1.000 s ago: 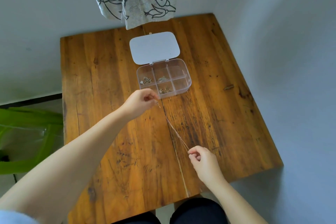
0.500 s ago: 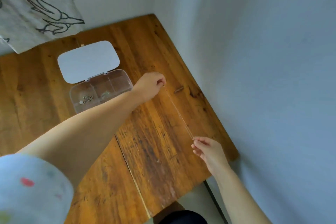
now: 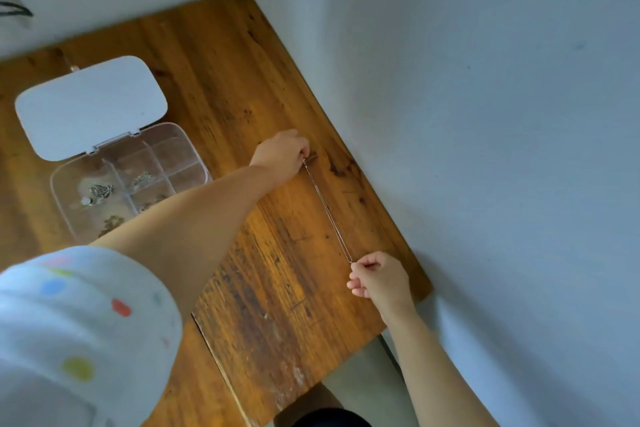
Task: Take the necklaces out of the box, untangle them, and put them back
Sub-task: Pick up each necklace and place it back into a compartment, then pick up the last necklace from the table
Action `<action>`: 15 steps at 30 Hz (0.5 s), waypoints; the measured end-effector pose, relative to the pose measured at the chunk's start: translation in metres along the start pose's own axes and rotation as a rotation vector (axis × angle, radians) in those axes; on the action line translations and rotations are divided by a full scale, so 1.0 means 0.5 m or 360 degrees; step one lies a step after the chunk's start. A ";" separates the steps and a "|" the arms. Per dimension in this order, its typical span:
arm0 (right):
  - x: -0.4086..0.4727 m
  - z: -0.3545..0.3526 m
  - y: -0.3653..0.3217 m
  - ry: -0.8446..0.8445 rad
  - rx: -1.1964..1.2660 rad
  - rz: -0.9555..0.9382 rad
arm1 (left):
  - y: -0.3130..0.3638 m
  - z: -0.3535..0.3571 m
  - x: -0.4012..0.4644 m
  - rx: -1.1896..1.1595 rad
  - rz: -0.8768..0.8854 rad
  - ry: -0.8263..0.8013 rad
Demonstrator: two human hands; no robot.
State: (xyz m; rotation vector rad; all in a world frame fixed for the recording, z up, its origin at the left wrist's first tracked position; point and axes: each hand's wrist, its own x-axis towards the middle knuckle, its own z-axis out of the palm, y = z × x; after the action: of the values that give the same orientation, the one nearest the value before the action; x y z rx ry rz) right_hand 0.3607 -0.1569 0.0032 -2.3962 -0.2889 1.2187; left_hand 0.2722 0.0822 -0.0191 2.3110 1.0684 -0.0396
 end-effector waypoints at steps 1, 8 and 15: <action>-0.001 -0.001 -0.003 -0.0004 -0.0024 0.0006 | -0.001 0.000 0.000 -0.0009 -0.0004 -0.0007; -0.018 -0.015 -0.035 -0.0059 0.0019 -0.0009 | -0.004 -0.053 -0.055 -0.0481 -0.0111 0.0174; -0.034 0.045 -0.214 -0.0243 -0.0167 -0.0414 | -0.115 -0.190 -0.267 -0.0607 -0.0284 0.0615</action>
State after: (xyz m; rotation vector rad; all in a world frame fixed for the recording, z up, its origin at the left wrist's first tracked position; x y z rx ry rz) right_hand 0.3333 -0.0621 0.0539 -2.2659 -0.7047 1.2914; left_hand 0.1214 0.0690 0.0659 1.9142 1.3360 0.5156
